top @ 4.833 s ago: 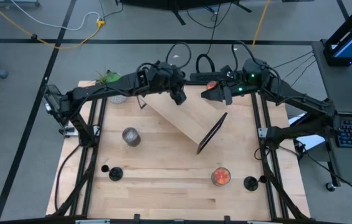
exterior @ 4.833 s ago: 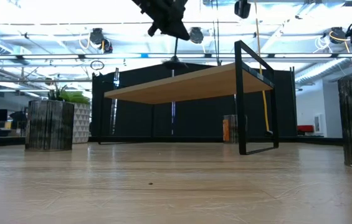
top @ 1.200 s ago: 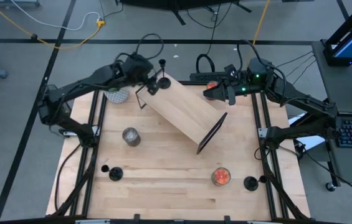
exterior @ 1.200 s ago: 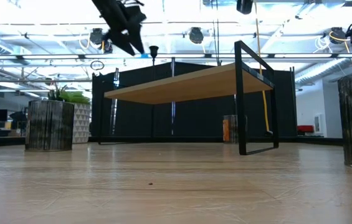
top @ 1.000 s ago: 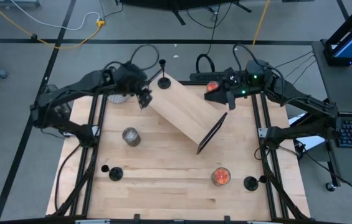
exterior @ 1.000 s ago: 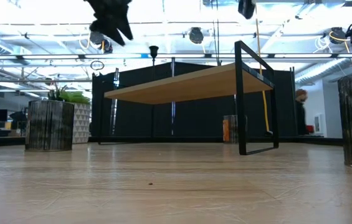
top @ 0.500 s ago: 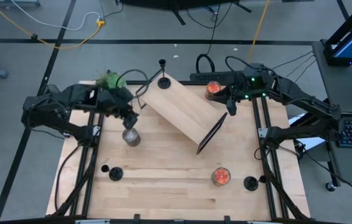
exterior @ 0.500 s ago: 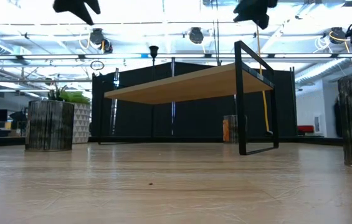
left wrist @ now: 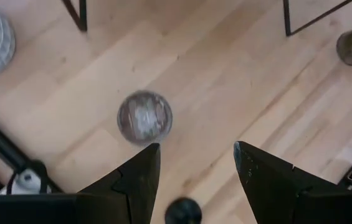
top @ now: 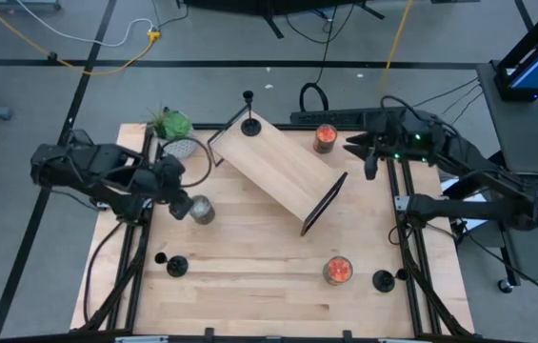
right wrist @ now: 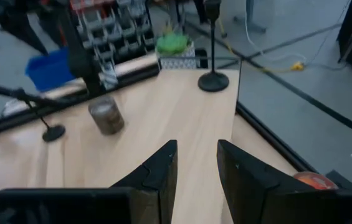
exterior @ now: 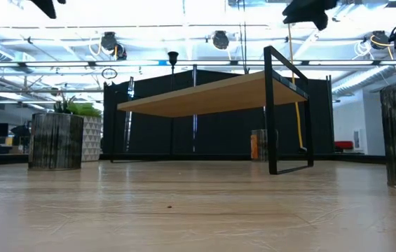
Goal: Pick & Place candle stick holders
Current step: Put the left candle holder on the shelf
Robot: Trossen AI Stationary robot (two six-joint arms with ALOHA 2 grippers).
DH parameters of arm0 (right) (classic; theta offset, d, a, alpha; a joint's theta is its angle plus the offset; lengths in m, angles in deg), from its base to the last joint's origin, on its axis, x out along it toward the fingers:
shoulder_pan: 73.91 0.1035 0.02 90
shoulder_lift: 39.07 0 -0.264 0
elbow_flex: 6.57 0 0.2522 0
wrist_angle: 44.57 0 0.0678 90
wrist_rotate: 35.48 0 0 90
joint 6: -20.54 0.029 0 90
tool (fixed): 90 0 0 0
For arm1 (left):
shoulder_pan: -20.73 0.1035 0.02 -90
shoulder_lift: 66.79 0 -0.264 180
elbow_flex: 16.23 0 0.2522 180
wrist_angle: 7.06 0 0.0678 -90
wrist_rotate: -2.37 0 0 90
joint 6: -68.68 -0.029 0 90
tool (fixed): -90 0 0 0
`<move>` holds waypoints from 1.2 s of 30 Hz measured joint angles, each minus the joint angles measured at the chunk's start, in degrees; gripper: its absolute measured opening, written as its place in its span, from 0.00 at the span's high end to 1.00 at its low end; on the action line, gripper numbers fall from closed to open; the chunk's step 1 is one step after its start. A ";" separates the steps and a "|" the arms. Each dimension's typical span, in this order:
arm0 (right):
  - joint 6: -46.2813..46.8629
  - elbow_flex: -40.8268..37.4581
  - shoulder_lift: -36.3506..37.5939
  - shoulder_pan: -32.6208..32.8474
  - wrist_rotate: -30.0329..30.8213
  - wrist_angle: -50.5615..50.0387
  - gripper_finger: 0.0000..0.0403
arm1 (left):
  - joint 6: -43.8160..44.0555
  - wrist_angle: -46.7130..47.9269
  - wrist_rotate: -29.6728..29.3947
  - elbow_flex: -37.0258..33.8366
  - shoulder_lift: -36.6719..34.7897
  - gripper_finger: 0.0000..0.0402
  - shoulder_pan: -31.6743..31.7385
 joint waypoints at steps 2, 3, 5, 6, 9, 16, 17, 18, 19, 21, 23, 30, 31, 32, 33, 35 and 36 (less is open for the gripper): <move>1.34 -3.51 2.98 0.00 0.12 2.55 0.74 | 2.24 0.19 0.00 0.00 -0.69 0.47 -1.59; 1.76 -5.28 4.28 0.00 0.17 3.61 0.74 | 3.16 0.17 0.10 0.00 -1.06 0.47 -2.34; 2.70 -8.67 6.86 0.00 0.22 5.71 0.74 | 5.04 0.20 1.23 0.00 -1.70 0.47 -3.71; 3.13 -10.40 8.19 0.00 0.20 6.62 0.74 | 5.91 0.19 1.90 0.00 -1.88 0.47 -4.34; 4.25 -15.14 12.20 0.00 0.20 9.71 0.74 | 7.89 0.17 4.08 0.00 -1.85 0.47 -6.20; 7.84 -24.34 19.55 0.00 0.22 16.07 0.74 | 11.54 0.23 9.01 0.00 -1.61 0.47 -11.36; 8.23 -25.32 20.34 0.00 0.21 17.07 0.74 | 12.98 0.62 9.41 0.00 -1.63 0.47 -12.21; 8.61 -26.12 21.04 0.00 0.20 17.85 0.74 | 14.64 1.16 9.92 0.00 -1.64 0.47 -13.17; 8.92 -26.88 21.58 0.00 0.20 18.79 0.74 | 16.44 1.78 10.43 0.00 -1.61 0.47 -14.29; 8.96 -28.41 22.45 0.00 0.13 21.10 0.74 | 20.43 2.64 11.03 0.00 -1.61 0.47 -16.59; 8.97 -29.65 23.01 0.00 0.04 22.82 0.74 | 24.38 2.83 11.51 0.00 -1.60 0.47 -18.72; 8.97 -30.69 23.23 0.00 -0.46 23.84 0.74 | 36.42 3.49 11.52 0.00 0.38 0.47 -24.68; 8.98 -30.69 23.23 0.00 -1.31 23.85 0.74 | 37.53 3.86 11.54 0.00 0.99 0.47 -25.41; 8.99 -30.69 23.26 0.00 -2.00 23.87 0.74 | 38.57 4.54 11.57 0.00 1.72 0.47 -26.22; 8.99 -30.69 23.26 0.00 -2.82 23.91 0.74 | 39.48 5.34 11.56 0.00 2.47 0.47 -27.01; 9.01 -30.69 23.23 0.02 -3.53 23.87 0.74 | 40.68 5.44 11.69 -0.27 4.04 0.47 -28.58; 9.01 -30.69 23.23 0.02 -4.30 23.87 0.74 | 41.05 5.49 11.69 -0.64 4.55 0.47 -29.19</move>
